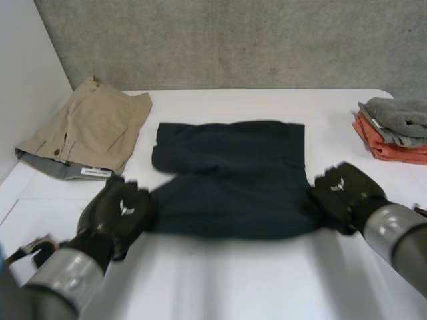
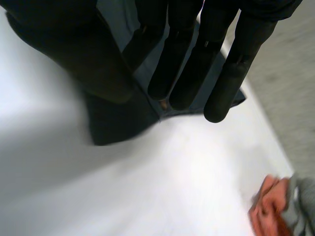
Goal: Fold the laundry.
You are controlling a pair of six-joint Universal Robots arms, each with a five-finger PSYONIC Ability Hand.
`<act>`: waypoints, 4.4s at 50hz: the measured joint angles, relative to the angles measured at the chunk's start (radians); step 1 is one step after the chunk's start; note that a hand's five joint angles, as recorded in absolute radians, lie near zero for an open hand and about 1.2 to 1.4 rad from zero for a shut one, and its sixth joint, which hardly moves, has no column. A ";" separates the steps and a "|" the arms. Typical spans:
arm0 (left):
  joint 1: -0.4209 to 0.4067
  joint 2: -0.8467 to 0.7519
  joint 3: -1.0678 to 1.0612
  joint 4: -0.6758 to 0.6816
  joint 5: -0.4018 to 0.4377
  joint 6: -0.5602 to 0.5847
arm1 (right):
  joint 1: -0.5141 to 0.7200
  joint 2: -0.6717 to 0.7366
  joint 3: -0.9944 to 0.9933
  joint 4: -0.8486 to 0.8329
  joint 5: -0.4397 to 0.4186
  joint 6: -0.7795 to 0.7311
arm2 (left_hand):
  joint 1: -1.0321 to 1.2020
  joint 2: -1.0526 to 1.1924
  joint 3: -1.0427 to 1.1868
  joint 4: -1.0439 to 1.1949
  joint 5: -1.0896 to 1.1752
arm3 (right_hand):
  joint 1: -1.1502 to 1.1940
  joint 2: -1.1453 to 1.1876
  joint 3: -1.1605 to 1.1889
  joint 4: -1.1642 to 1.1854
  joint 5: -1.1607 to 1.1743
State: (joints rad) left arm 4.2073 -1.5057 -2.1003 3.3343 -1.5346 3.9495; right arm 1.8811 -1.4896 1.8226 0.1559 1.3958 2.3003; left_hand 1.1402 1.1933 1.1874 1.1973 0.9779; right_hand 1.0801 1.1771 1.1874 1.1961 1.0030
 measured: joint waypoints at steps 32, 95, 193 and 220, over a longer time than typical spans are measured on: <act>-0.030 -0.295 0.335 -0.112 -0.039 -0.090 | 0.006 -0.099 0.044 0.088 -0.049 0.336 | 0.000 0.003 0.005 0.004 0.016 | -0.740 -0.826 -0.857 -0.867 -0.879; -0.163 -0.048 0.222 -0.429 -0.007 -0.020 | -0.069 -0.122 0.047 0.248 -0.110 -0.089 | 0.000 0.003 0.006 0.004 0.039 | 0.038 0.000 -0.009 0.001 0.016; -0.206 -0.189 0.349 -0.187 -0.067 0.061 | 0.033 0.024 -0.039 0.134 0.047 -0.099 | 0.000 0.008 0.009 0.008 0.039 | 0.051 0.008 0.006 0.005 0.017; -0.187 -1.018 1.236 0.261 -0.258 0.174 | 0.033 0.636 -0.623 -0.442 0.216 0.109 | -0.950 -0.983 -0.977 -0.994 -0.929 | -0.853 -0.961 -0.977 -0.985 -0.960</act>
State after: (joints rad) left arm 4.0206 -2.5239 -0.8643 3.5958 -1.7930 4.1235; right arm 1.9142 -0.8539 1.1995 -0.2856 1.6117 2.4090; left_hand 0.1904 0.2100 0.2103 0.2030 0.0488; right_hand 0.2274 0.2161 0.2105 0.2108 0.0430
